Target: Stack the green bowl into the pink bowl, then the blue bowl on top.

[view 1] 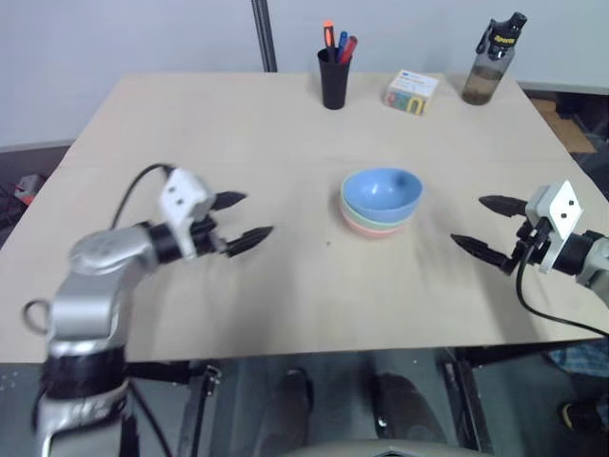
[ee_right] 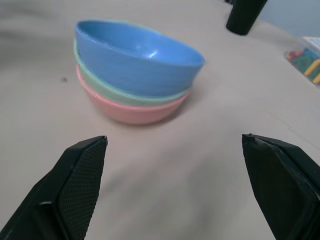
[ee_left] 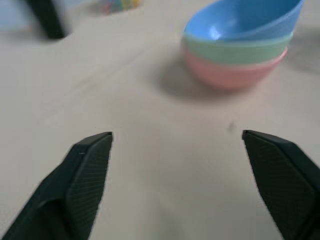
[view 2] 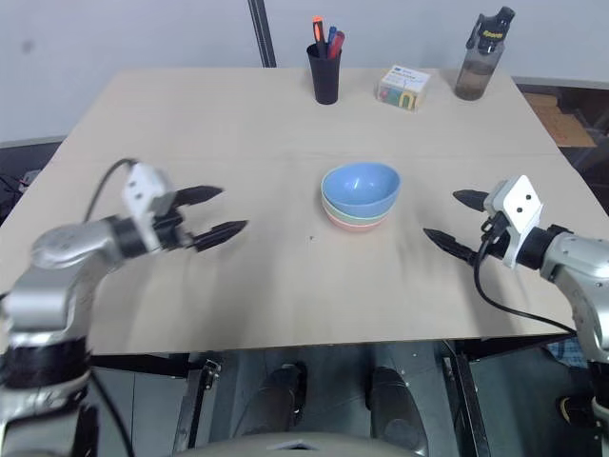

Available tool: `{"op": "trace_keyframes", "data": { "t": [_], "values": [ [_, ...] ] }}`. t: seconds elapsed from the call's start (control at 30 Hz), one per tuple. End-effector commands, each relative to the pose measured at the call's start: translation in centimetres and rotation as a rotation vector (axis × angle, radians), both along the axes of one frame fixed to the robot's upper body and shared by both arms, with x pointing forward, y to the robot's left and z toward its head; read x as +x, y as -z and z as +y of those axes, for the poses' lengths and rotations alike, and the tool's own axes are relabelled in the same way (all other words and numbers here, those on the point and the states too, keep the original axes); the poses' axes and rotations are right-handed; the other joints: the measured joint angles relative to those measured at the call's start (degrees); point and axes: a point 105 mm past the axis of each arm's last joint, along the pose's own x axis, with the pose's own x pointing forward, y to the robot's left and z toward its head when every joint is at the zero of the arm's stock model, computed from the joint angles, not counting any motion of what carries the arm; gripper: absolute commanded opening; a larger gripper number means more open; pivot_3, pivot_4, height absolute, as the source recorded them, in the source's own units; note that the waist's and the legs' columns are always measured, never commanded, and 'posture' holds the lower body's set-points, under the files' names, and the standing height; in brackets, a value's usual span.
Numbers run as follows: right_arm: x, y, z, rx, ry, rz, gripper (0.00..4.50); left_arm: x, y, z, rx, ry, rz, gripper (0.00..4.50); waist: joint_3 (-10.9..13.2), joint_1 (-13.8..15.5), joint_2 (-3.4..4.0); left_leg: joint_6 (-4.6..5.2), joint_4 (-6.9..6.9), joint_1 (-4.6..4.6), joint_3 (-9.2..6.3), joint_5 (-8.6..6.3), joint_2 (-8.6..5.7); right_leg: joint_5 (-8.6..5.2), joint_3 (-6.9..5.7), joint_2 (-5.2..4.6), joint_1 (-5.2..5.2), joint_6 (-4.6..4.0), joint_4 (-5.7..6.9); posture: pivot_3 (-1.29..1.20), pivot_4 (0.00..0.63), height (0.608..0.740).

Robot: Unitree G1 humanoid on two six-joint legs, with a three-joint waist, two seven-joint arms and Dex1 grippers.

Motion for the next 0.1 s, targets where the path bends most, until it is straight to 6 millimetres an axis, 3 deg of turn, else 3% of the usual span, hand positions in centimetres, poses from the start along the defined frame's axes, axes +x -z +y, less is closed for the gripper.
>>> {"op": "trace_keyframes", "data": {
  "t": [0.03,0.1],
  "values": [
    [-0.52,-1.92,-1.13,0.005,-0.027,-0.024,4.50,-2.20,-2.23,0.77,0.031,-0.055,-0.070,4.43,0.00,0.39,-0.01,0.00,0.01,0.01,-0.04,0.00,0.00,-0.09,-0.06,0.00,0.02,0.13,0.00,0.00,0.150,0.740],
    [-0.63,-2.08,-1.60,-0.007,-0.037,-0.006,4.50,-2.96,-2.20,1.27,0.023,-0.083,-0.054,4.43,-0.01,0.62,-0.02,0.00,0.06,0.11,-0.03,0.00,0.01,-0.13,-0.07,-0.01,0.14,0.18,0.00,0.00,0.150,0.740]
  ]
}}
